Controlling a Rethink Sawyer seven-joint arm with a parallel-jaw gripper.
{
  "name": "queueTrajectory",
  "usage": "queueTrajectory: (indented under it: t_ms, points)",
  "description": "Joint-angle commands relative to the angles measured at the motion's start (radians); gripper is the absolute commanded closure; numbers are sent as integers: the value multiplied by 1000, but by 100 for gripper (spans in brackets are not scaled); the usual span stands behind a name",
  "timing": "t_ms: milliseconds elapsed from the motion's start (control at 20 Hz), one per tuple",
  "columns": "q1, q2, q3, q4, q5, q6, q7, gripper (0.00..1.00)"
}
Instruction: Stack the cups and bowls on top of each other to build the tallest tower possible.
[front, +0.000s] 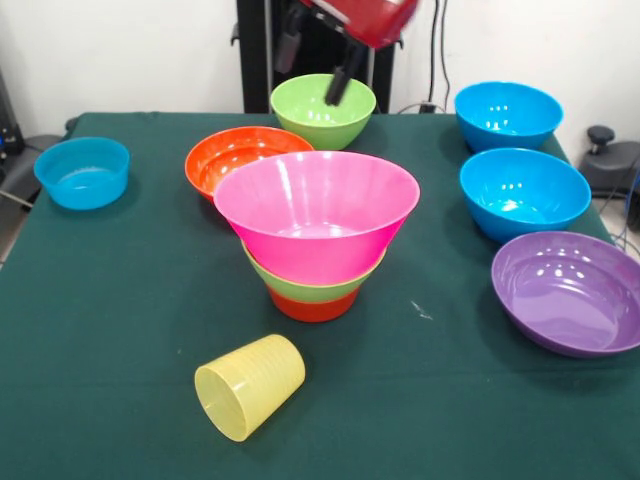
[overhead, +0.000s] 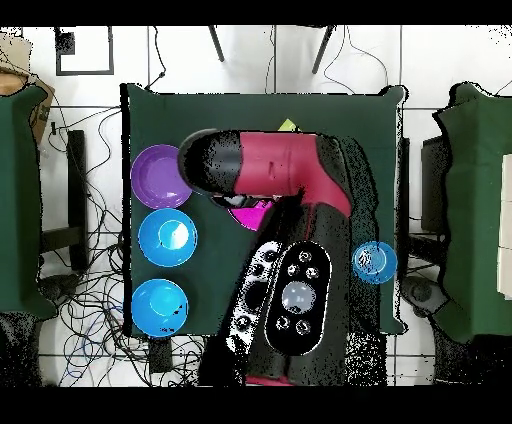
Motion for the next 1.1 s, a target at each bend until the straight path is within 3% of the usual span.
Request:
queueTrajectory:
  t_ms: [50,250,1100]
  points:
    - [-44,-9,155,146,-50,-87,-249,0]
    - [-99,-8,205,164,-37,-123,-257,0]
    - [-143,-23,266,159,-70,-61,-242,0]
